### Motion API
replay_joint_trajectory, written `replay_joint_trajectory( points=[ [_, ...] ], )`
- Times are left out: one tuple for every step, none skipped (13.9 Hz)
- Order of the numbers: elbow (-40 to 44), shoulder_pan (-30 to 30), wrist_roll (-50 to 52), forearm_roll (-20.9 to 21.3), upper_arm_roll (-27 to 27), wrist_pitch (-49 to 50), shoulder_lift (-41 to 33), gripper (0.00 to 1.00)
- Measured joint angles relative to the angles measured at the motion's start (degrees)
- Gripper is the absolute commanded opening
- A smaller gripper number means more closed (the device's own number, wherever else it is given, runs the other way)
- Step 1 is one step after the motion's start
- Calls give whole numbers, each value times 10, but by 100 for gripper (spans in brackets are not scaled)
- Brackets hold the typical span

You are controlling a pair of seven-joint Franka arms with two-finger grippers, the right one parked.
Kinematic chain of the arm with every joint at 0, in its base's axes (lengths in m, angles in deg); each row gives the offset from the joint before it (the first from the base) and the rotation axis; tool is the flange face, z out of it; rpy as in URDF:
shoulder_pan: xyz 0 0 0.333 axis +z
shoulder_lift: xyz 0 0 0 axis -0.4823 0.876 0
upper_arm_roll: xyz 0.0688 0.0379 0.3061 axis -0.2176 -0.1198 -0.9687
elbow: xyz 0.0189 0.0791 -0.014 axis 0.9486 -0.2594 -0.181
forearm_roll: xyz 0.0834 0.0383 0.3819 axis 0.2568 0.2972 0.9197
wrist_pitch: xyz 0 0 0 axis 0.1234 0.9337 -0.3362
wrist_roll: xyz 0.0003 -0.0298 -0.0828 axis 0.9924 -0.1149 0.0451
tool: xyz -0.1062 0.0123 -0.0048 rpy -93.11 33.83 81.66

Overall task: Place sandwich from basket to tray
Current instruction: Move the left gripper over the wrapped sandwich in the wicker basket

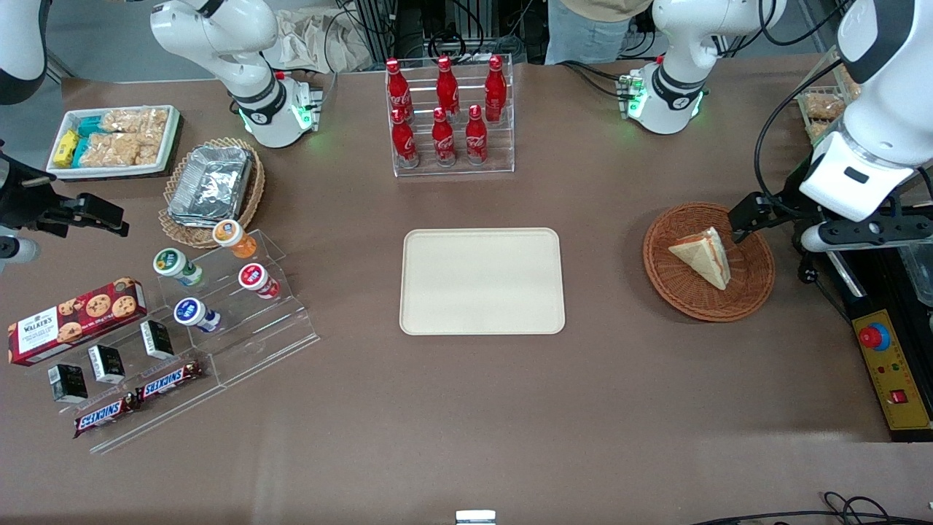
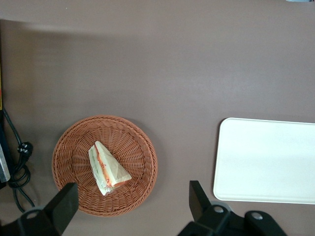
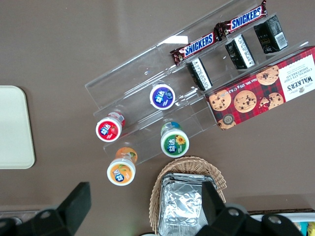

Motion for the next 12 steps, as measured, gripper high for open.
replay_joint_trajectory(
  points=[
    [0, 0, 0, 0, 0, 0, 0, 100],
    [0, 0, 0, 0, 0, 0, 0, 100],
    [0, 0, 0, 0, 0, 0, 0, 100],
    [0, 0, 0, 0, 0, 0, 0, 100],
    [0, 0, 1, 0, 0, 1, 0, 100],
    [0, 0, 6, 0, 0, 3, 0, 100],
    [0, 0, 24, 0, -1, 10, 0, 100],
    [0, 1, 53, 0, -1, 20, 0, 100],
    [-1, 1, 93, 0, -1, 29, 0, 100],
    [-2, 1, 146, 0, -1, 33, 0, 100],
    [-4, 1, 209, 0, -2, 34, 0, 100],
    [-5, 1, 263, 1, -2, 35, 0, 100]
  ],
)
